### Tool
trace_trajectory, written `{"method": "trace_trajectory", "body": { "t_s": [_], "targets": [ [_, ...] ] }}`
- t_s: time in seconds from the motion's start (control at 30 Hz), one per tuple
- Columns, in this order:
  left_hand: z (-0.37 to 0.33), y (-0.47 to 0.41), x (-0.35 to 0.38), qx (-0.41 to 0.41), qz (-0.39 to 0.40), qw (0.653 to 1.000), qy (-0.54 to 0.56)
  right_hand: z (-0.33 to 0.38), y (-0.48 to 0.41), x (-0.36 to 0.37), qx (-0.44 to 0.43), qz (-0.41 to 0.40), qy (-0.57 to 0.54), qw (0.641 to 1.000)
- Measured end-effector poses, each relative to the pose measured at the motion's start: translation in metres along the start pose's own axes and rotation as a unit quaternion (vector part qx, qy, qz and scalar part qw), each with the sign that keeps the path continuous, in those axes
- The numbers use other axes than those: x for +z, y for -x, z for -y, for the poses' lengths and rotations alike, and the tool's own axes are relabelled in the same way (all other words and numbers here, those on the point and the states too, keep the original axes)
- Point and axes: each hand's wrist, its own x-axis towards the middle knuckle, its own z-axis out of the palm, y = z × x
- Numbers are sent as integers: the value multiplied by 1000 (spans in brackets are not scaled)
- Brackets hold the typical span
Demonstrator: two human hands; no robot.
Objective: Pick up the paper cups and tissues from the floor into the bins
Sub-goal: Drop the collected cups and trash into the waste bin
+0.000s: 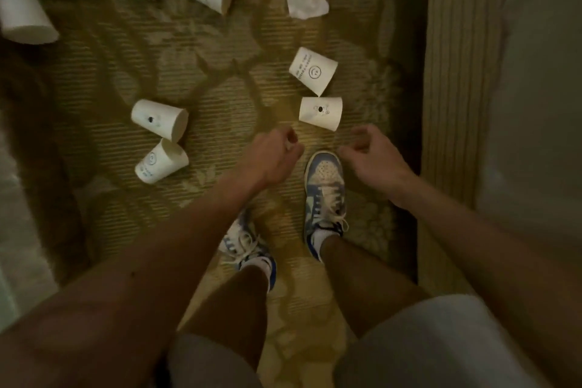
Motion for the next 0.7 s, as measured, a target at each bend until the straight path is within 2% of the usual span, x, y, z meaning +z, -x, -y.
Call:
{"method": "trace_trajectory", "body": {
  "t_s": [0.27,0.37,0.47,0.57,0.7],
  "targets": [
    [22,-116,44,102,-52,993,-17,-37,-131,31,22,-56,-59,996],
    [33,-138,54,174,-91,977,-85,-43,-160,42,-44,-60,-35,997],
    [45,-148,59,226,-86,960,-143,-46,-178,53,-112,-96,-14,989],
    [54,-157,60,253,-80,954,-141,-52,-187,62,-150,-126,-36,980],
    [56,-163,58,284,-112,944,-129,-58,-195,70,-196,-169,-60,964]
  ]
}}
